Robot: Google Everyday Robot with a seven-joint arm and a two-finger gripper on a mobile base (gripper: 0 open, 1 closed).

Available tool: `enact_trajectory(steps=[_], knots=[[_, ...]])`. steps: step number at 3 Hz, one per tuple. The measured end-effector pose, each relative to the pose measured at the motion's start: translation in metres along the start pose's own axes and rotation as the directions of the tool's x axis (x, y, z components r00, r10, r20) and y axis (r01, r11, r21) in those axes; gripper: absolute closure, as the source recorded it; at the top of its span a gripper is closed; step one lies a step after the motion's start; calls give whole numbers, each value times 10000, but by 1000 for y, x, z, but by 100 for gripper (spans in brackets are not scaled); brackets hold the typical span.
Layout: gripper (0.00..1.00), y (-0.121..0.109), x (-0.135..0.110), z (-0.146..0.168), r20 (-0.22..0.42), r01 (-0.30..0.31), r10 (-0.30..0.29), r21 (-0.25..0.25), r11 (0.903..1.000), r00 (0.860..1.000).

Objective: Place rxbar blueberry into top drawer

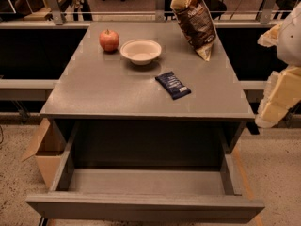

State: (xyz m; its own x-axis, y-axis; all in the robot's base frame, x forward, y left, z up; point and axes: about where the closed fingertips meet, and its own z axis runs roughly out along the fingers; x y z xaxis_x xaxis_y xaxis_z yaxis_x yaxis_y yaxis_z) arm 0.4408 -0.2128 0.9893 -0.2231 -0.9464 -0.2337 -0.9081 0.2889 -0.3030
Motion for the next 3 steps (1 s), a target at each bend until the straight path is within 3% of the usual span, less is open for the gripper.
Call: enact_trajectory(steps=[1,2,3], knots=[[0,-23,-13,22,644,-687,677,146,9975,9956],[0,-53,-32,57,1424,-1425,1412,-11,9898,9797],[0,-79,-51,98,2165,-2009,2046,-391,9788,9546]])
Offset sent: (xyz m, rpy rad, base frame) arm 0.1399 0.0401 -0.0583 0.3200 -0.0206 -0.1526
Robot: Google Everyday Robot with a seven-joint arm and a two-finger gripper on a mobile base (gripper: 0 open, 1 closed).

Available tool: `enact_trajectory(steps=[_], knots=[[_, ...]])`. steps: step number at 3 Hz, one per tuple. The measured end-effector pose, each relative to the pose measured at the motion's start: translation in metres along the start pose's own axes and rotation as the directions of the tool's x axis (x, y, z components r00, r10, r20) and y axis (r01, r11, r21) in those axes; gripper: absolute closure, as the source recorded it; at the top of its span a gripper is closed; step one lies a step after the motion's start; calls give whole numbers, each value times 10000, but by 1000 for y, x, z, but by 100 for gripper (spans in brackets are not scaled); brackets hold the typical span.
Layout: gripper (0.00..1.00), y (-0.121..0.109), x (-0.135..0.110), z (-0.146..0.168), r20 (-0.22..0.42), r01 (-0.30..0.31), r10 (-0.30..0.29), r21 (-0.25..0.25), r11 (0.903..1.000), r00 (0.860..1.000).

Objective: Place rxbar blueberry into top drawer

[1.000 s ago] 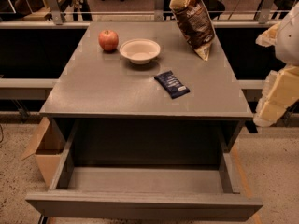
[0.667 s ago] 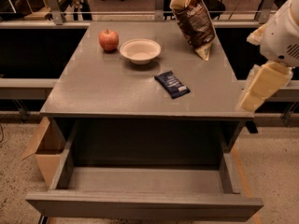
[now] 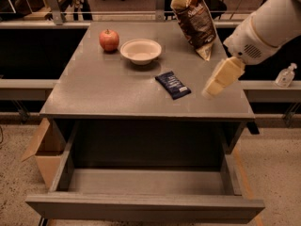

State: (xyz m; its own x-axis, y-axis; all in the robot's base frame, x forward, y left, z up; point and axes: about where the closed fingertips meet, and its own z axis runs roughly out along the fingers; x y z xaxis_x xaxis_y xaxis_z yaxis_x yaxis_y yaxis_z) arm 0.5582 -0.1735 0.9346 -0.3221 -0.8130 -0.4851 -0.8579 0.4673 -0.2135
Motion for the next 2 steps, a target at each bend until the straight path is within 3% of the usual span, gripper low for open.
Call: enact_trajectory(steps=[2], knots=[[0,-28,-20,74,1144,-662,727,-590,9961,9908]])
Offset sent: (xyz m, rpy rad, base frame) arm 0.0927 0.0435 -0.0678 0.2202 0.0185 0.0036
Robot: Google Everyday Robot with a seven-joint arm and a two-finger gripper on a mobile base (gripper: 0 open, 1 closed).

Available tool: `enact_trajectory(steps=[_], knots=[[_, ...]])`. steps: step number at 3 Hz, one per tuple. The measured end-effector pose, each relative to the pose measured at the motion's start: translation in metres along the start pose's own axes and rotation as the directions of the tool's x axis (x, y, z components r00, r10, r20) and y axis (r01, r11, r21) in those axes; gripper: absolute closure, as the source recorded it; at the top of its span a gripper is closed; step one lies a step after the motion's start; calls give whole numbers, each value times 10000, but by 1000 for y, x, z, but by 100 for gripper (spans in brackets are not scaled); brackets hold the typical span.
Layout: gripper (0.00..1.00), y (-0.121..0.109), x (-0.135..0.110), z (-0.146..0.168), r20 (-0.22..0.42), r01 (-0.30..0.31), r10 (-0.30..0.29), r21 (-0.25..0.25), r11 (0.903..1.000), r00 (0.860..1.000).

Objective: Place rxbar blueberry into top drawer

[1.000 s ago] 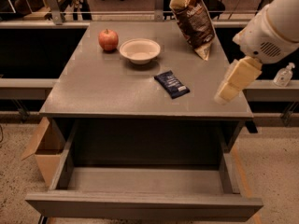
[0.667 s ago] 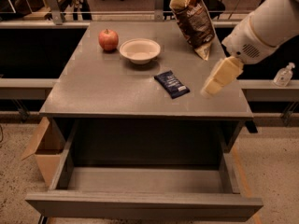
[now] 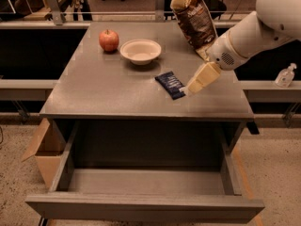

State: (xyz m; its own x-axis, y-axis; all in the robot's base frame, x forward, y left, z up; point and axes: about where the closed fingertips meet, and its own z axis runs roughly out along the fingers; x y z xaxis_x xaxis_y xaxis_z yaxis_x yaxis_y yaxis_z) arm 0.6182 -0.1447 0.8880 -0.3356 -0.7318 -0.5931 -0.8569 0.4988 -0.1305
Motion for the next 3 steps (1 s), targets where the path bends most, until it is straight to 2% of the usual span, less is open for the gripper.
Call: enact_trajectory(steps=[1,3], knots=[[0,1,0,2,-28,14,-14,-8,10000,10000],[0,18,-21,50,-193,147,-153,-349,9993,9997]])
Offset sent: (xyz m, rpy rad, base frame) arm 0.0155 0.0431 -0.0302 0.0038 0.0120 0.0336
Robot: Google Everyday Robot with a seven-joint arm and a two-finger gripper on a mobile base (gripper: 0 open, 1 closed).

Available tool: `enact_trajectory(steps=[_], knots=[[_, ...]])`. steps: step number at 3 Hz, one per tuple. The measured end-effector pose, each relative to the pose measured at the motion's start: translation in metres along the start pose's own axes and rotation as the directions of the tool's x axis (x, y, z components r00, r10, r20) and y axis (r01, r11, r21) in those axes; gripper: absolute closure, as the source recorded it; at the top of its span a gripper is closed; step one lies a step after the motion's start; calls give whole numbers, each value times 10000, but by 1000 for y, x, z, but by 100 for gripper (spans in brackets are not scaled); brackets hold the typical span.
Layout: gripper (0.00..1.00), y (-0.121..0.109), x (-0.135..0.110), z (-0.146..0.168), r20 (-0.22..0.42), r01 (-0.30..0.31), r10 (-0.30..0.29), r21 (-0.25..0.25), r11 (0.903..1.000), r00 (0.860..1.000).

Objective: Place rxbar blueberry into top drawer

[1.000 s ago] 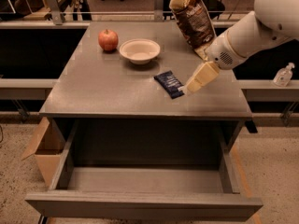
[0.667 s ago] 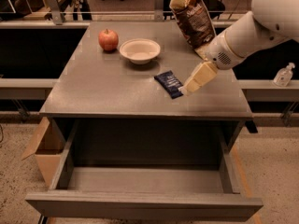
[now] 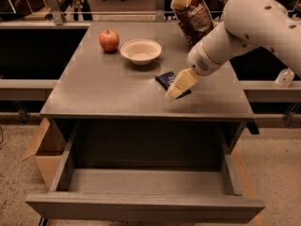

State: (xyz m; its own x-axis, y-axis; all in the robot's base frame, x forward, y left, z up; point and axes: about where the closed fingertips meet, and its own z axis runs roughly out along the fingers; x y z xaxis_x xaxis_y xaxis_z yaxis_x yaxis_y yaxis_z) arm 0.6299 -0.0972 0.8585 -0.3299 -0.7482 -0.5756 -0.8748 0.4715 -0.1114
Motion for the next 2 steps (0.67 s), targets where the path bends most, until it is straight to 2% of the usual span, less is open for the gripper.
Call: enact_trajectory(steps=[2], knots=[[0,9,-7,29,-293,-511,504,-207,9985,9983]])
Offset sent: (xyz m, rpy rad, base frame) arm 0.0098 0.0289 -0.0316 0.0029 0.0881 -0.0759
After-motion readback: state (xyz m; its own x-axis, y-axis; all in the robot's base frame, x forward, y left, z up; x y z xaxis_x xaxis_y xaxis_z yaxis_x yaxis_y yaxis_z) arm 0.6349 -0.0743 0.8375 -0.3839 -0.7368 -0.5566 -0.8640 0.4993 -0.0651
